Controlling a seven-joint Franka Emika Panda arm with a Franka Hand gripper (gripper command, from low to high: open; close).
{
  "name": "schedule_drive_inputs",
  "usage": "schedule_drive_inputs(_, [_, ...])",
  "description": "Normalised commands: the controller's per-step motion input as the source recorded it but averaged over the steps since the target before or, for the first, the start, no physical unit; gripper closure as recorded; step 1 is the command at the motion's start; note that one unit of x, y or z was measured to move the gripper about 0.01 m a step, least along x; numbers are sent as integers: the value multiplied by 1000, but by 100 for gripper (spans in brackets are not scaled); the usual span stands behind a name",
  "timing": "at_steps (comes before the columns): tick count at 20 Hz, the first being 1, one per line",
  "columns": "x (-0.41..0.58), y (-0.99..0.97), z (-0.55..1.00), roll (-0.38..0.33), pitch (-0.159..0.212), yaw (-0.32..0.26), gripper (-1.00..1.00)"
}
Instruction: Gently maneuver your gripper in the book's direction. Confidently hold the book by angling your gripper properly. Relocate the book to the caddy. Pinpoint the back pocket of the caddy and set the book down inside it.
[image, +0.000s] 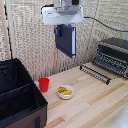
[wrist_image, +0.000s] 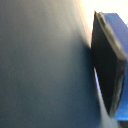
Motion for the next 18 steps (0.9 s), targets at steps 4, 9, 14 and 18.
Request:
schedule_drive_inputs(4, [0, 216, 326, 0, -16, -326, 100])
schedule_drive_inputs(9, [0, 153, 474, 0, -40, -337, 100])
schedule_drive_inputs(14, [0, 199, 493, 0, -34, -319, 100])
schedule_drive_inputs(18, [74, 352, 370, 7, -1, -256, 100])
